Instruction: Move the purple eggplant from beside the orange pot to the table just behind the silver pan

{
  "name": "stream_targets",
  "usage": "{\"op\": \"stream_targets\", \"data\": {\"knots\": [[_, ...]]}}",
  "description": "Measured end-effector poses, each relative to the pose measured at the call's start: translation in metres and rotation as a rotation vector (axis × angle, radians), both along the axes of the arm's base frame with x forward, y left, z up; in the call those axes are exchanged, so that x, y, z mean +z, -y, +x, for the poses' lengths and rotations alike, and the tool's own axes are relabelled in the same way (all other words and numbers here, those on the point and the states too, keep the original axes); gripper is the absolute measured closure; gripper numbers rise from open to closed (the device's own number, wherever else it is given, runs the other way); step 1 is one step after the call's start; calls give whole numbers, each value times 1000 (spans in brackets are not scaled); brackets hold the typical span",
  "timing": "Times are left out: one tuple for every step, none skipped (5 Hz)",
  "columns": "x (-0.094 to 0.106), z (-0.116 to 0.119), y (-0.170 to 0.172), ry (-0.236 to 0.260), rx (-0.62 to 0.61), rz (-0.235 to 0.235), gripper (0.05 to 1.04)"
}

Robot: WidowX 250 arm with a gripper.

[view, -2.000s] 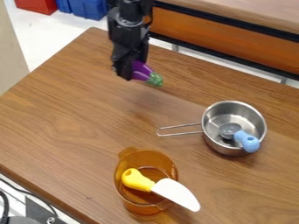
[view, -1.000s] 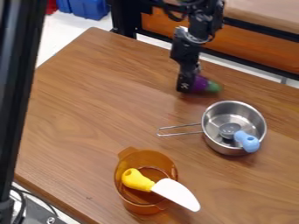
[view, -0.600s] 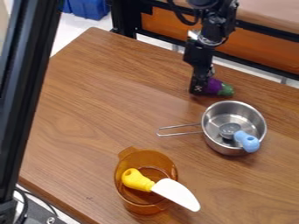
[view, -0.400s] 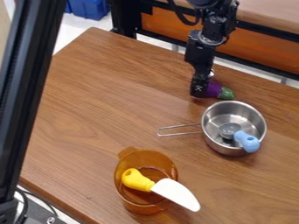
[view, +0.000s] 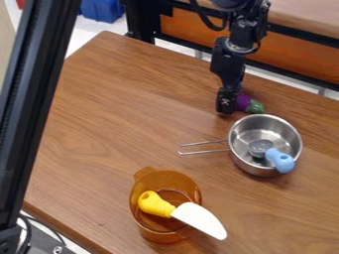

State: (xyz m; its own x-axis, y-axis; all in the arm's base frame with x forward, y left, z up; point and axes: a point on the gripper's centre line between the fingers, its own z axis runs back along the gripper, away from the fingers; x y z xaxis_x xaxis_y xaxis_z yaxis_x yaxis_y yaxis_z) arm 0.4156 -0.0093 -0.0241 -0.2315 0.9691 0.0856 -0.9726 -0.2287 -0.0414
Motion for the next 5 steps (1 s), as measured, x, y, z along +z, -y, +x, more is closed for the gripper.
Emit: {"op": "stream_targets", "data": {"knots": [[15,-3,-2,12,-42,-30,87],[40,-4,-10,64,-140,-15,87],[57,-12,-17,113,-373,51,87],[74,-23,-5,123,-622,93,87],[75,-35,27,108,-884,95,87]]}}
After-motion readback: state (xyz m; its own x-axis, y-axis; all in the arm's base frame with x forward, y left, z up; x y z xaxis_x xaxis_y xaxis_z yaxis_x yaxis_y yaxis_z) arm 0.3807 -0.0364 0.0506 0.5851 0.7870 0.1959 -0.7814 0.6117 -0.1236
